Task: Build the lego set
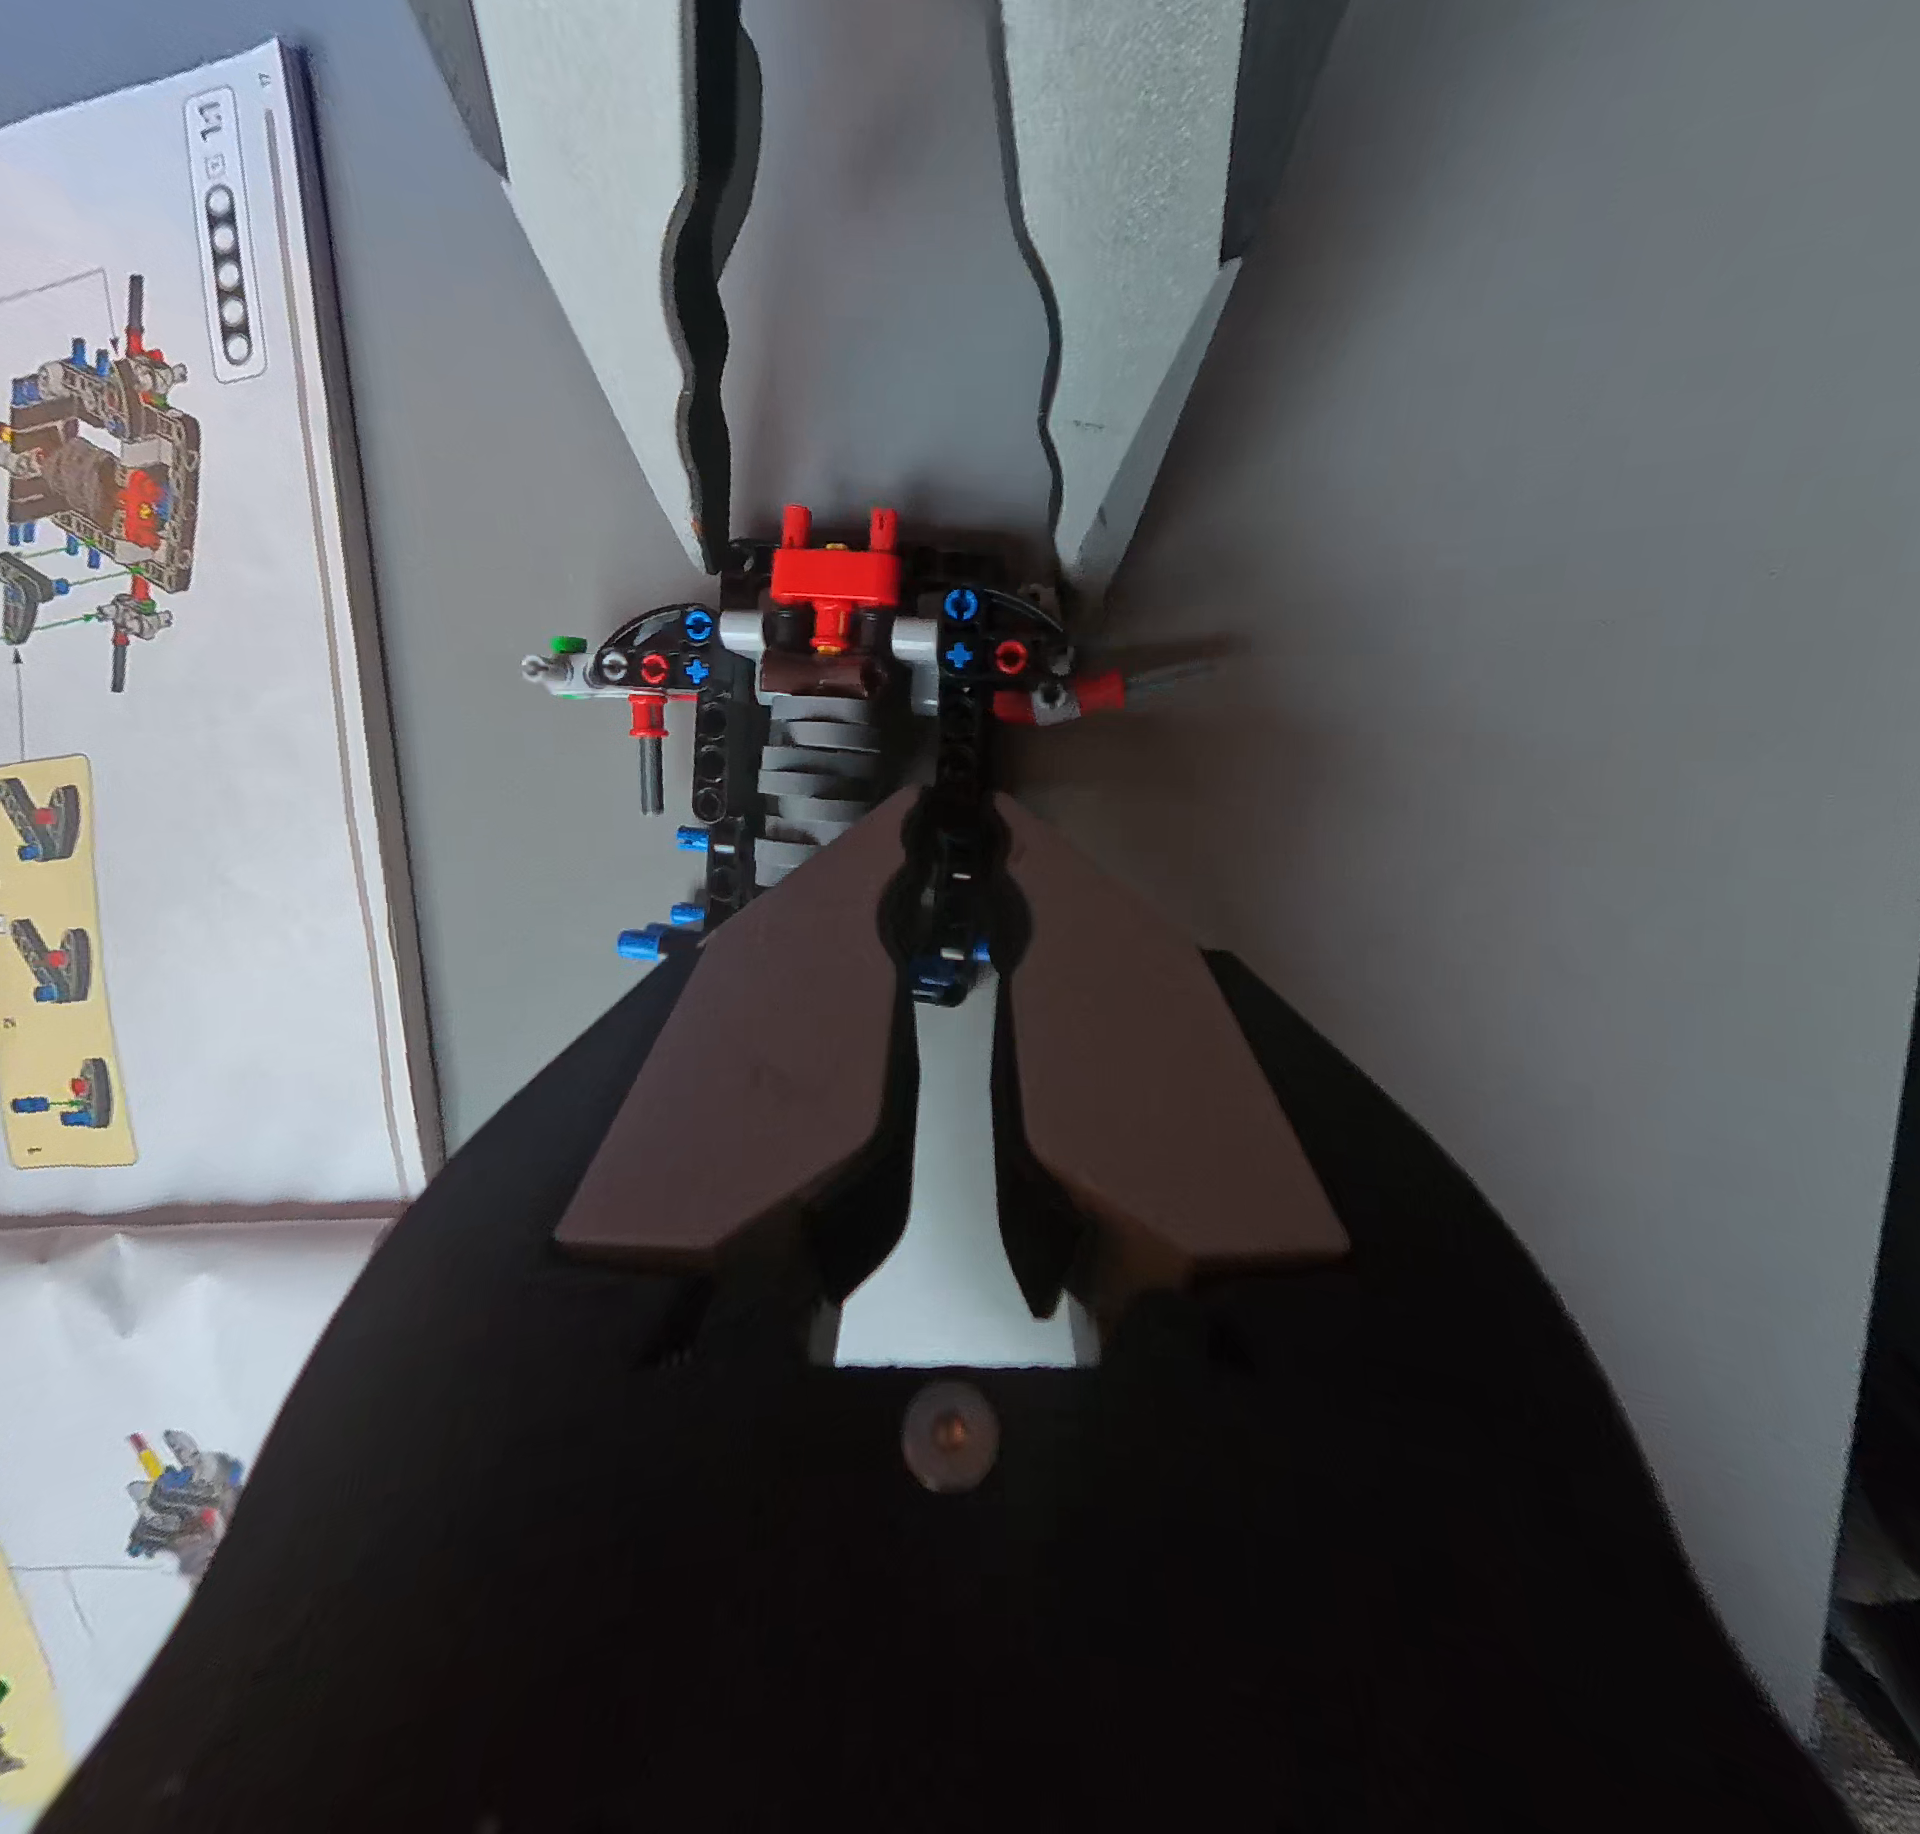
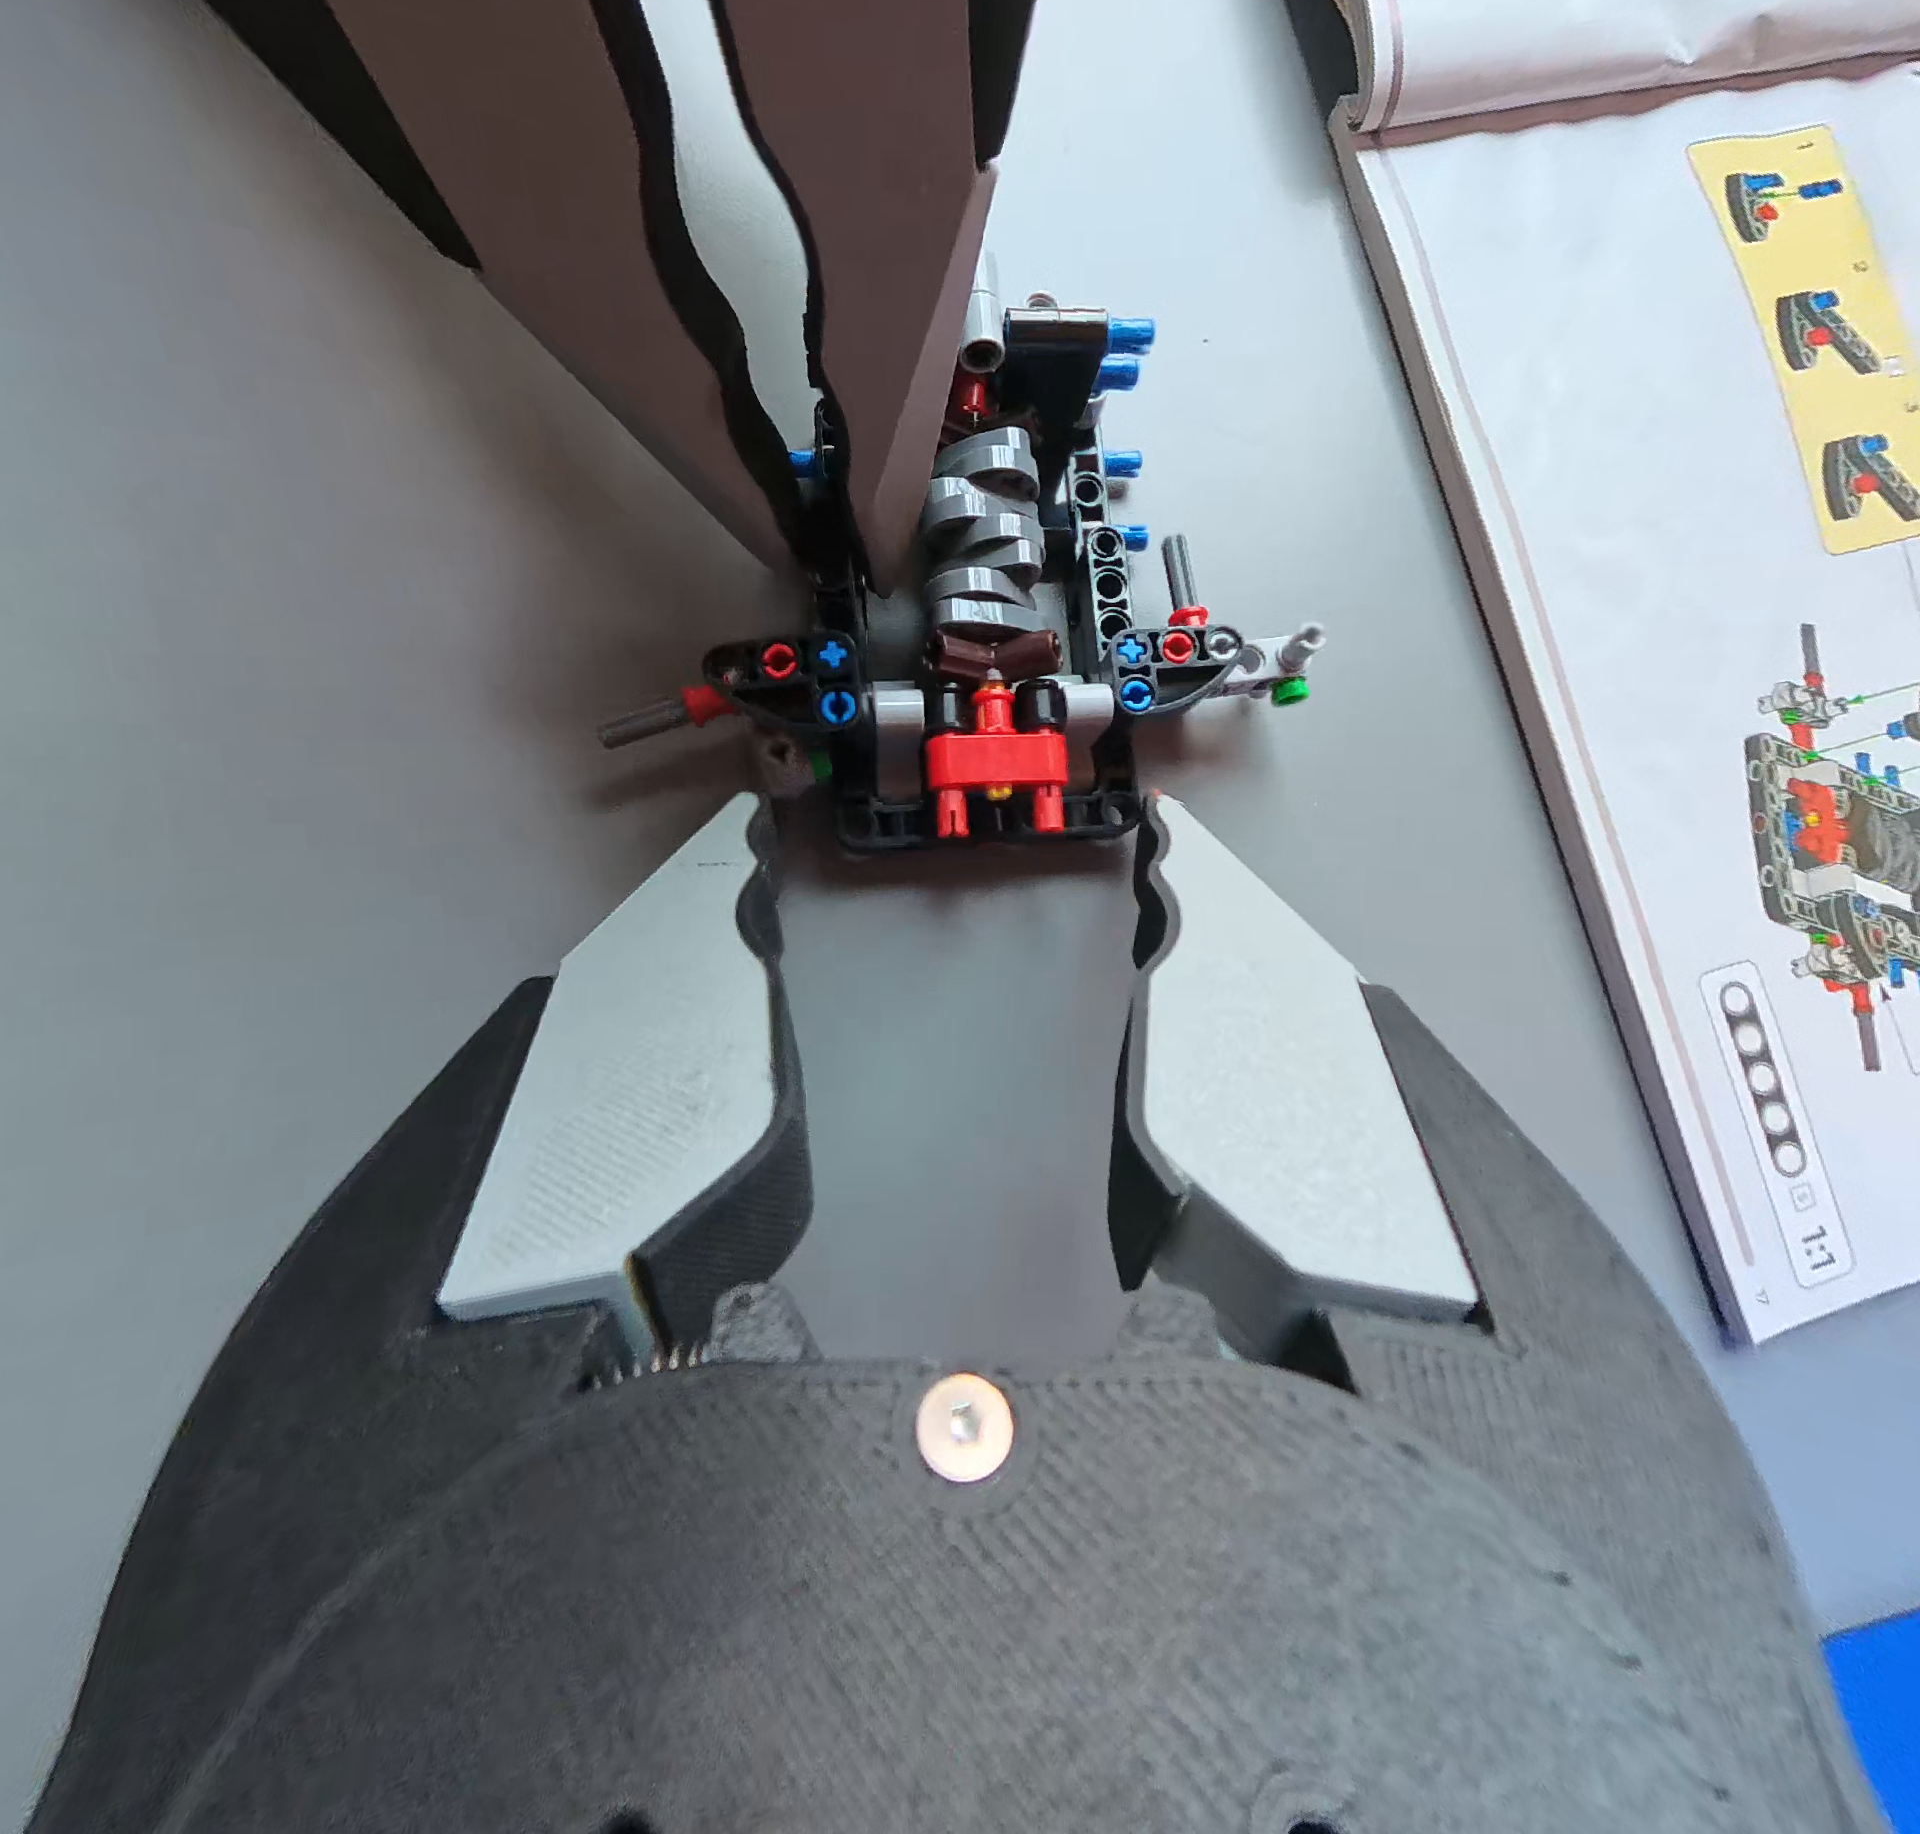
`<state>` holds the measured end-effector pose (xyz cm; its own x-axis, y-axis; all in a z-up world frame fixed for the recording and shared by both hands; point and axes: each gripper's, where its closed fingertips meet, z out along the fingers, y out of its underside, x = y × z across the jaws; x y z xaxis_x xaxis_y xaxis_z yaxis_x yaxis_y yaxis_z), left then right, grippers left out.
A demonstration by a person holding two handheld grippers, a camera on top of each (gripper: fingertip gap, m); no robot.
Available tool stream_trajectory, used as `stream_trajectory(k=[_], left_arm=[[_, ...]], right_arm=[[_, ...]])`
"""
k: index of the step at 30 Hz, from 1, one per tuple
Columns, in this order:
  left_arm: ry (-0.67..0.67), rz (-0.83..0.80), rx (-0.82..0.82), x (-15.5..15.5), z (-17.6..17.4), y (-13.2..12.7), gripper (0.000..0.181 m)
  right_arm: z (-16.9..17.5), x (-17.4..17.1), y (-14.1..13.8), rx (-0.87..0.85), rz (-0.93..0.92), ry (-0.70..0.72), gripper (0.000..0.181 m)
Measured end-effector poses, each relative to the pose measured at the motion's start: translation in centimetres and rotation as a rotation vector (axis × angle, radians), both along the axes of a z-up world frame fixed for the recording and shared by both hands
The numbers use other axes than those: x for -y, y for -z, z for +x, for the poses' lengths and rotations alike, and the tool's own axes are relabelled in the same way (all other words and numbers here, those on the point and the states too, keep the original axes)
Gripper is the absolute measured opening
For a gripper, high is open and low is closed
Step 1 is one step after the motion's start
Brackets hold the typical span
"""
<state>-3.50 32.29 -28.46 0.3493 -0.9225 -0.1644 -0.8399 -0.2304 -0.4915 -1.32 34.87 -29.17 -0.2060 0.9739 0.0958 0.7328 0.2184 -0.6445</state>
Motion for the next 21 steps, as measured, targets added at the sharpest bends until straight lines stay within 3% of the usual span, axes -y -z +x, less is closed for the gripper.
stream_trajectory(k=[4,17,19,21], left_arm=[[-0.033,-0.064,0.022,0.0,0.2,-0.1,0.003],[-0.039,-0.027,-0.041,-0.2,-0.5,0.2,0.004],[-0.041,-0.021,-0.041,-0.5,-0.8,0.2,0.004],[-0.033,-0.023,-0.027,-0.6,-0.8,0.1,0.004]], right_arm=[[0.1,0.1,0.0,-0.035,-0.019,-0.009,0.066],[1.0,-0.1,-0.1,-0.014,-0.009,0.006,0.061],[1.3,-0.1,-1.4,-0.06,0.023,0.01,0.045],[0.9,1.0,-3.5,-0.139,-0.012,0.004,0.041]])
